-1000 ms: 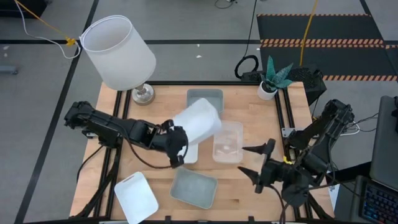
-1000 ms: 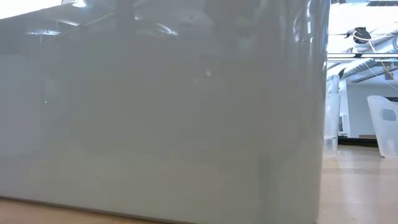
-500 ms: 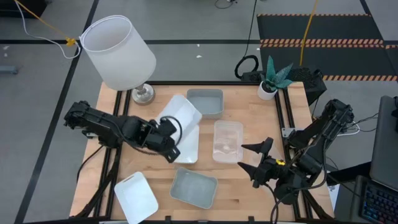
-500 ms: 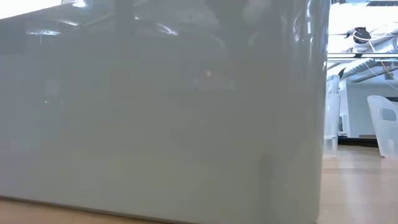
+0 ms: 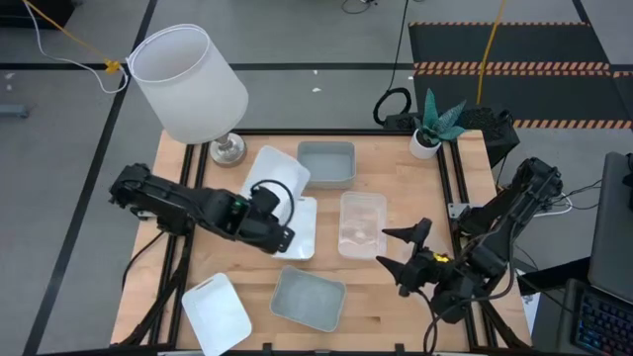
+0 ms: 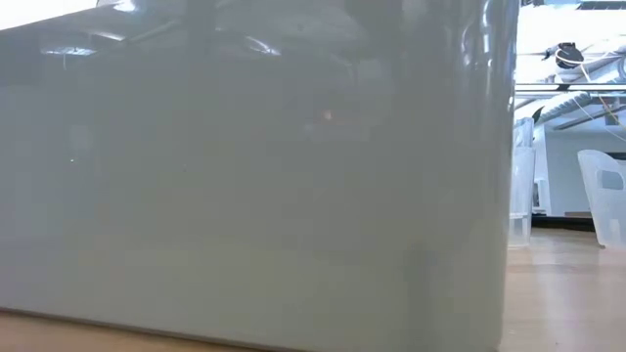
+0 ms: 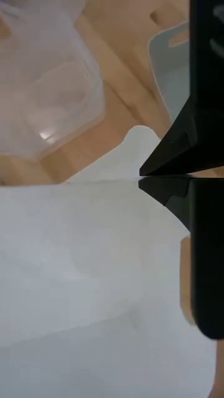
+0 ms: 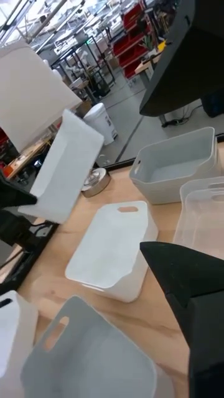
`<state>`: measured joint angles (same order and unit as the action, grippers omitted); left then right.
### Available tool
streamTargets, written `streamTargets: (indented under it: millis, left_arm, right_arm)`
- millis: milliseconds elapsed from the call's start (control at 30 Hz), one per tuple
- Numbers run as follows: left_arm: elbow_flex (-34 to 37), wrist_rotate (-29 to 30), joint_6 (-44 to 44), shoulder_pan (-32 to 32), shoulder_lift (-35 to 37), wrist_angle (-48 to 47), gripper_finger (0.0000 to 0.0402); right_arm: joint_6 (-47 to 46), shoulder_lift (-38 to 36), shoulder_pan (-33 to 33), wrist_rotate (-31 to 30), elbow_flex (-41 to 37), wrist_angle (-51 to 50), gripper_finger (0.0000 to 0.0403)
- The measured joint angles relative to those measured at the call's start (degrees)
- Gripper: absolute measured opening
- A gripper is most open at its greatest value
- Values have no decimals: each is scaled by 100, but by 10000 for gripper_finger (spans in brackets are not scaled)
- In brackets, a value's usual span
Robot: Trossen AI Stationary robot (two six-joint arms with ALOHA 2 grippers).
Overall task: Stack baskets by color
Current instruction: Stack the right white bin on top of the top white bin
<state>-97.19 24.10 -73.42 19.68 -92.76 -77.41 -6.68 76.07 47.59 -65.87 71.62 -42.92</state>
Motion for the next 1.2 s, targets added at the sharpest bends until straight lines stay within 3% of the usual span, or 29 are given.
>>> streamTargets:
  millis: [333, 733, 1200]
  left_arm:
    - [2, -330, -783, 76, -653, 823, 2]
    - [7, -274, -150, 76, -722, 1825, 3]
    - [9, -245, -534, 417, -705, 2614, 2]
  right_arm:
    - [39, 2, 0, -9, -411, 506, 338]
    - [306, -1, -31, -12, -786, 882, 338]
    - [716, -101, -28, 10, -1728, 1140, 338]
